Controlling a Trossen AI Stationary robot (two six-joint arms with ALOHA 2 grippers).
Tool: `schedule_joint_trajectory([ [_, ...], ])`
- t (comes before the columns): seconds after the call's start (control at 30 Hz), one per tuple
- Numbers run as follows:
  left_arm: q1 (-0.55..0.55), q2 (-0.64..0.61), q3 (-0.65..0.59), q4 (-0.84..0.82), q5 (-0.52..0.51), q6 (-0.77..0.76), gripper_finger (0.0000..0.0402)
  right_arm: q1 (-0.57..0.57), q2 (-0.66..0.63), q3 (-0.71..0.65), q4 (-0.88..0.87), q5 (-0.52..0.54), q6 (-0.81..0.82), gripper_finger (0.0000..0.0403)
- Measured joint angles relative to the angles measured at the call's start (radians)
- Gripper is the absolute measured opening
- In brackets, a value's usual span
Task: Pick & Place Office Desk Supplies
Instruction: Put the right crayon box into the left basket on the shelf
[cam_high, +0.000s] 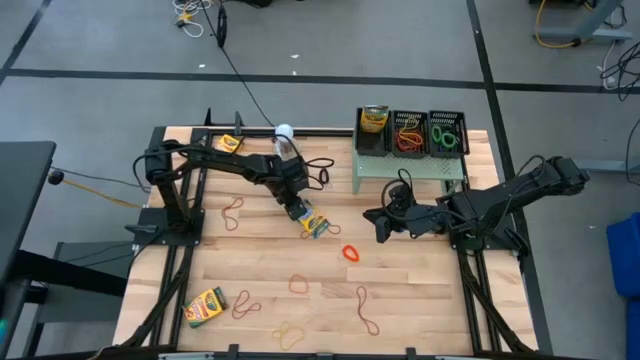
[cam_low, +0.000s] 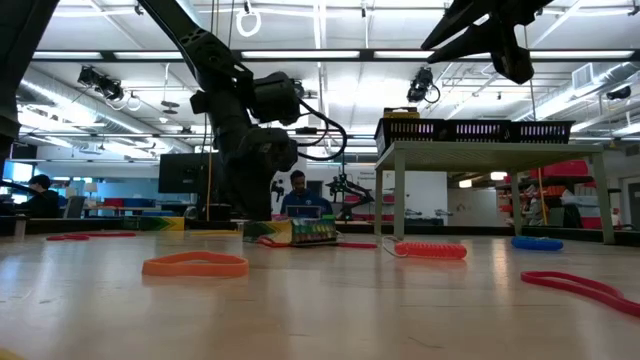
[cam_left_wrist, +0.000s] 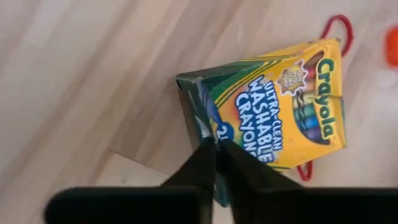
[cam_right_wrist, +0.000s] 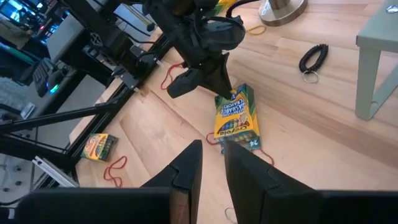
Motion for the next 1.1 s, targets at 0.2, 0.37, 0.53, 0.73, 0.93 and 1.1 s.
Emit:
schedule_joint_trajectory([
  [0.2, -0.011, -0.027, -0.002, 0.031, 0.018, -0.042, 0.0006, 0.010, -0.003, 0.000, -0.019, -0.001, 0.085, 0.0078],
  [0.37, -0.038, -0.073, -0.002, 0.065, 0.017, -0.075, 0.0005, 0.046, -0.005, 0.000, -0.090, -0.007, 0.258, 0.0079],
  [0.53, -0.077, -0.092, -0.002, 0.147, 0.019, -0.139, 0.0004, 0.093, 0.009, 0.000, -0.189, -0.004, 0.446, 0.0093],
  [0.73, -0.110, -0.092, -0.018, 0.378, 0.057, -0.232, 0.0003, 0.142, 0.012, -0.018, -0.168, 0.062, 0.530, 0.0105],
  [0.93, -0.117, -0.094, -0.223, 0.900, 0.068, -0.533, 0.0003, 0.144, 0.011, -0.183, 0.170, 0.088, 0.529, 0.0107],
  [1.1, -0.170, -0.094, -0.368, 1.250, -0.151, -0.785, 0.0003, 0.117, 0.010, -0.196, 0.230, 0.089, 0.474, 0.0143],
])
